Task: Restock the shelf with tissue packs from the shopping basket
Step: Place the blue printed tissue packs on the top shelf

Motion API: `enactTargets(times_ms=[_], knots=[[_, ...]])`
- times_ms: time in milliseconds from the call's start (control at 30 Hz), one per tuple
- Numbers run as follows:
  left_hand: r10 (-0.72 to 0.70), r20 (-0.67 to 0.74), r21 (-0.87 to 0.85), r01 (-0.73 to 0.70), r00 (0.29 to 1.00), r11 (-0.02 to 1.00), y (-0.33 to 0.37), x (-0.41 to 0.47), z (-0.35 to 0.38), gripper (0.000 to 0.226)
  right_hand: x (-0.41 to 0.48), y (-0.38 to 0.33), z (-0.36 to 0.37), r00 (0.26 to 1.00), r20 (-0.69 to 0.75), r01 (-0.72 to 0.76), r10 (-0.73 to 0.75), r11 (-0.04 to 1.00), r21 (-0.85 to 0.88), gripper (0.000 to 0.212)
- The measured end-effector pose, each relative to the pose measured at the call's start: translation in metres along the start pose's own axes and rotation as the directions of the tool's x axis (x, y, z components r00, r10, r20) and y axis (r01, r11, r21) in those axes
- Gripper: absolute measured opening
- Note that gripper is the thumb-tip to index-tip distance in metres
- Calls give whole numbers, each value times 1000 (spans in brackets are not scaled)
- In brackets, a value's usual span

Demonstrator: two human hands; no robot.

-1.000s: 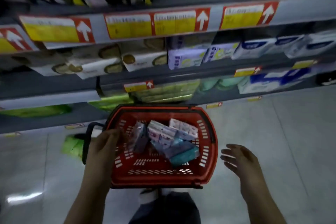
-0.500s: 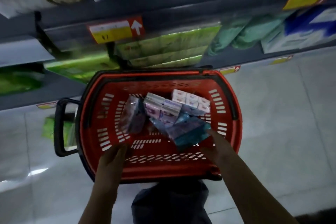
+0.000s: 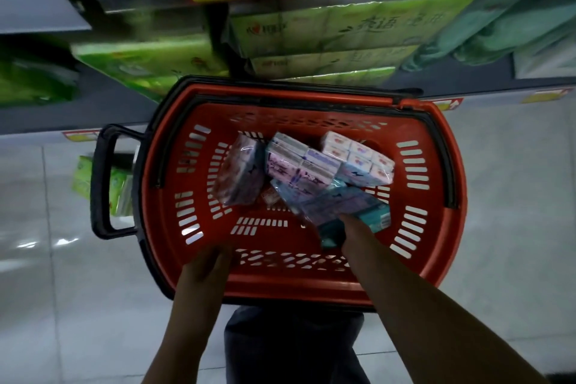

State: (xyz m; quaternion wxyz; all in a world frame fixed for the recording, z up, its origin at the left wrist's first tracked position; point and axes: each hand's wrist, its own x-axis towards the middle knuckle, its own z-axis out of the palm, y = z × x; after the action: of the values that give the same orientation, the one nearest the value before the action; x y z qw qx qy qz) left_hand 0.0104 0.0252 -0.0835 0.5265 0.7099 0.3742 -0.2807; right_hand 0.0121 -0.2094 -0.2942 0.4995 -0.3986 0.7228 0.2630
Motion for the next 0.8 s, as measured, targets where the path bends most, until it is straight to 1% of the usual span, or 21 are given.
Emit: enactTargets(times_ms=[67, 133, 267, 333, 400, 467, 500, 633, 733, 800], knots=[[-20, -9, -1, 20, 1000, 1000, -1, 0, -2, 14, -30, -1, 2, 1000, -21, 11, -11, 999, 40, 65], [-40, -20, 10, 40, 999, 999, -3, 1, -6, 14, -44, -1, 0, 999, -30, 21, -18, 996, 91, 61], [-59, -29, 18, 60, 998, 998, -5, 3, -12, 15, -62, -3, -5, 1000, -9, 28, -28, 996, 87, 55], [-56, -11, 31, 56, 998, 998, -6, 3, -12, 16, -71, -4, -9, 999, 22, 23, -25, 996, 82, 53], [-58, 2, 42, 58, 998, 997, -6, 2, -8, 19, -82, -2, -13, 997, 74, 9, -19, 993, 120, 53], [-53, 15, 29, 53, 998, 998, -2, -2, -3, 15, -95, 0, -20, 994, 104, 6, -24, 985, 174, 52], [-50, 20, 22, 50, 999, 999, 1, -4, 1, 12, -102, 1, -24, 992, 122, 8, -32, 982, 189, 51], [-60, 23, 10, 60, 998, 998, 12, -13, 13, 21, -129, 3, -42, 982, 169, 41, -87, 964, 261, 43], [-61, 40, -19, 62, 997, 998, 15, -20, 23, 20, -143, 3, -57, 967, 213, 69, -140, 949, 307, 41], [-71, 48, -32, 72, 996, 997, 17, -25, 31, 17, -151, 3, -63, 963, 225, 75, -148, 950, 305, 40]])
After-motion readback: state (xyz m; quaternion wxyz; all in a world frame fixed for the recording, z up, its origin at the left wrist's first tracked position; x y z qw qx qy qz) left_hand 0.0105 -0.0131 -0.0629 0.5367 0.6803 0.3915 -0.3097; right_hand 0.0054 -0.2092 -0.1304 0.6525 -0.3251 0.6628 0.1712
